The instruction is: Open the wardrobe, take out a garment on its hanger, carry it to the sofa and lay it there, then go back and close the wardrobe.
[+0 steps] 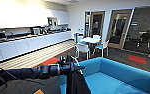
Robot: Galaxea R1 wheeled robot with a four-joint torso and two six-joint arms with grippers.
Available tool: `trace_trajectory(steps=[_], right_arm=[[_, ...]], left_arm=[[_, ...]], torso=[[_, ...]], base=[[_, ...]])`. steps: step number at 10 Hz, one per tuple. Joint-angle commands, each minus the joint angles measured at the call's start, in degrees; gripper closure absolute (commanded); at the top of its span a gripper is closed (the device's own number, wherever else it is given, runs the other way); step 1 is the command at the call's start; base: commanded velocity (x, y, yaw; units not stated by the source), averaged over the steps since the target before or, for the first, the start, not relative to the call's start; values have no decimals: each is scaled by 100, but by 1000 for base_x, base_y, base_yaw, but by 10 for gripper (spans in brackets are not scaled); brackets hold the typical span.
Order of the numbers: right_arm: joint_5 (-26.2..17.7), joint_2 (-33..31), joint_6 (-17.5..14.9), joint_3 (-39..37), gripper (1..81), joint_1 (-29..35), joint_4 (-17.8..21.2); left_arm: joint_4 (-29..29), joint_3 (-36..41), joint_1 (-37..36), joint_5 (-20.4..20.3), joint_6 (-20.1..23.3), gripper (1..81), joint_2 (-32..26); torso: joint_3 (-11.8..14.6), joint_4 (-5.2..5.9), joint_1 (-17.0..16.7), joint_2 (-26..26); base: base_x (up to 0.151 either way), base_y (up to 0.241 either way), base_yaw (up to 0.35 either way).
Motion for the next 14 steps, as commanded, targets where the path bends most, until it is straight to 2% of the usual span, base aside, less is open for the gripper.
trace_trajectory(steps=[1, 14], right_arm=[[-367, 9, -25, -6, 10, 184, -50], [-358, 26, -25, -6, 10, 175, -41]], left_arm=[[180, 149, -892, -181, 100, 811, -10], [207, 175, -866, -181, 82, 811, -160]], torso=[[0, 0, 0, 0], [0, 0, 0, 0]], base=[[0, 0, -248], [0, 0, -250]])
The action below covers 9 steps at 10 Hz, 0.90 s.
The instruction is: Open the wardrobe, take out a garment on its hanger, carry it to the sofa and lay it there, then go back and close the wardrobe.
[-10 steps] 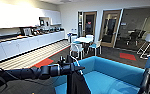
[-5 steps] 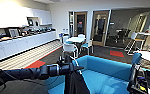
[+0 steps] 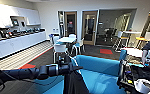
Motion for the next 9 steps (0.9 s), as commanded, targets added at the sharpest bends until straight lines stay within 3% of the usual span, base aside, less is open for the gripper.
trace_trajectory(steps=[1, 6, 9], right_arm=[[-364, 7, -25, -2, 10, 177, -41], [-364, 24, -33, -2, 10, 186, -50], [-364, 51, -86, -2, 10, 203, -41]], left_arm=[[163, 149, -893, -183, 88, 811, -22], [171, 140, -893, -148, 62, 811, -66], [171, 149, -893, -157, 105, 811, -83]], torso=[[0, 0, 0, 0], [0, 0, 0, 0], [0, 0, 0, 0]], base=[[0, 0, -261], [0, 0, -242], [0, 0, -43]])
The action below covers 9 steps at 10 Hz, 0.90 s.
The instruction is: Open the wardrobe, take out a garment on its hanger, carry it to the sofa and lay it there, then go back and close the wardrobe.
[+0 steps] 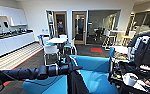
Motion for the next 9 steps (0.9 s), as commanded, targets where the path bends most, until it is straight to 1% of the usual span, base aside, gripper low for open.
trace_trajectory(steps=[1, 7, 9], right_arm=[[-347, 7, -43, 0, 10, 188, -39], [-347, 7, -43, 0, 10, 179, -39], [-347, 7, -43, 0, 10, 178, -48]], left_arm=[[167, 164, -850, -158, 120, 811, -52], [202, 164, -815, -193, 120, 811, -44], [202, 164, -815, -211, 120, 811, -52]], torso=[[0, 0, 0, 0], [0, 0, -2, 0], [2, 0, -3, -2]], base=[[0, 0, 0], [0, 0, 0], [84, 0, 0]])
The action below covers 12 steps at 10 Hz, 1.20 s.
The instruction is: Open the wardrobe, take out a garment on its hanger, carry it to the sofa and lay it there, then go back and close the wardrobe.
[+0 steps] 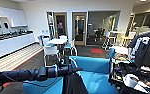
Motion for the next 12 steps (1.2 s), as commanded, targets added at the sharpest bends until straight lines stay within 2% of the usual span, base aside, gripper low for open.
trace_trajectory(steps=[1, 2, 4, 5, 7, 8, 9, 12], right_arm=[[-325, 7, -31, 9, 10, 250, -37], [-325, 7, -32, 18, 10, 240, -45], [-325, 7, -32, 9, 10, 240, -45], [-325, 7, -32, 9, 10, 240, -45], [-325, 7, -32, 9, 10, 249, -45], [-325, 7, -32, 1, 10, 240, -45], [-325, 7, -32, 1, 10, 241, -45], [-325, 7, -32, 18, 10, 240, -45]], left_arm=[[159, 99, -903, -167, 104, 811, -33], [159, 100, -903, -176, 104, 811, -42], [159, 117, -902, -176, 104, 811, -42], [159, 126, -903, -176, 104, 811, -42], [159, 126, -894, -185, 113, 811, -60], [159, 135, -894, -194, 113, 811, -68], [159, 160, -894, -194, 113, 811, -68], [177, 161, -894, -272, 104, 811, -86]], torso=[[-2, 0, 11, 2], [-2, 0, 11, 2], [-545, 0, 14, 6], [-598, 0, 12, 4], [-920, 0, 11, 4], [-579, 0, 12, 6], [-739, 0, 17, 9], [-828, 0, 21, 11]], base=[[99, 0, 0], [99, 0, 0], [99, 0, 0], [99, 0, 0], [99, 0, 0], [98, 0, 0], [94, 0, 0], [87, 0, 0]])
